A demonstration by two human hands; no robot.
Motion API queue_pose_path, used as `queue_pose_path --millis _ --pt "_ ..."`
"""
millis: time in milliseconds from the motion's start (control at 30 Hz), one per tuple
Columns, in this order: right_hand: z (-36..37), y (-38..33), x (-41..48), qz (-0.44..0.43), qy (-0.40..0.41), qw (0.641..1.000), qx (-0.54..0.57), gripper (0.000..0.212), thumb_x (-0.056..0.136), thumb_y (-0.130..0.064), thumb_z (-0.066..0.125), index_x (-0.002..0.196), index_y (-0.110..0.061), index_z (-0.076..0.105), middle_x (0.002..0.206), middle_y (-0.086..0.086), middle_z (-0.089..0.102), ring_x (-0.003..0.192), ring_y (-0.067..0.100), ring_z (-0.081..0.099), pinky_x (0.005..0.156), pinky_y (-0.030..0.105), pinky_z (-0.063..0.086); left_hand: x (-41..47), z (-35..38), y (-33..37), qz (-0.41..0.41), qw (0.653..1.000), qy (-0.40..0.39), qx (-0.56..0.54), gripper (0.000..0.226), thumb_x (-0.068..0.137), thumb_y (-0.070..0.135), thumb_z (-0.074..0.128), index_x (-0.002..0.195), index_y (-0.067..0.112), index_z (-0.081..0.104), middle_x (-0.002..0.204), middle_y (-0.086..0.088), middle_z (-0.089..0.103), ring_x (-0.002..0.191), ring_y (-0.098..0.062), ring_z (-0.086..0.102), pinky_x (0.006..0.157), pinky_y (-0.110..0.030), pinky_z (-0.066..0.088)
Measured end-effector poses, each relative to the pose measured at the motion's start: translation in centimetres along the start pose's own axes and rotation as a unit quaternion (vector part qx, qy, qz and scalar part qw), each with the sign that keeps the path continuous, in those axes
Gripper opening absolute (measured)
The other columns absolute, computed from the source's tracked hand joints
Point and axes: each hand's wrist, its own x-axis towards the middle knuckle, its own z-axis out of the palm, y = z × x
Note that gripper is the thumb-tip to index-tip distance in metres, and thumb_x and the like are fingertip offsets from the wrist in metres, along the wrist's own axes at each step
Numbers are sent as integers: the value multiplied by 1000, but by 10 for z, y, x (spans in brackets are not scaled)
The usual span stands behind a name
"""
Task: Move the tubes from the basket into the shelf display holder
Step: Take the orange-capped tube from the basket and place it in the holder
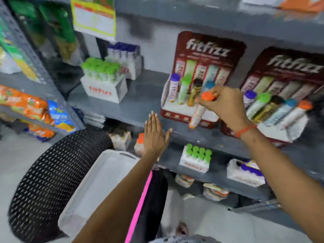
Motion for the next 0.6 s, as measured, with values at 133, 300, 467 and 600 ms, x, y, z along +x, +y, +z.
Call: queue_pose_path --millis 133,300,467,600 --pt "-26 30 20 45 66 997 -21 34 69 -40 76 69 -7 68 72 18 72 72 33 65 56 30 35 10 12 19 -12 996 -76 52 97 82 70 -4 147 -3 3 156 -22 4 145 -31 1 119 -42 1" --pt "-19 52 40 122 80 989 -20 40 69 -43 73 75 -4 66 77 19 72 74 34 66 61 29 44 9 16 17 -9 991 -93 94 112 67 74 -28 148 1 -1 157 -20 0 145 -31 -3 118 -42 -4" --pt "-13 55 44 141 68 987 -29 45 70 -45 73 82 -3 62 83 22 71 77 36 66 62 30 48 10 11 21 -10 991 -101 91 119 58 75 -36 148 3 -3 157 -19 -2 145 -31 -4 117 -41 -5" --pt "-15 45 45 120 59 990 -52 48 73 -43 73 90 0 62 91 22 71 83 37 67 69 34 52 9 9 22 -8 990 -100 99 116 61 75 -34 148 5 -4 157 -18 -1 145 -31 -3 115 -41 -6"
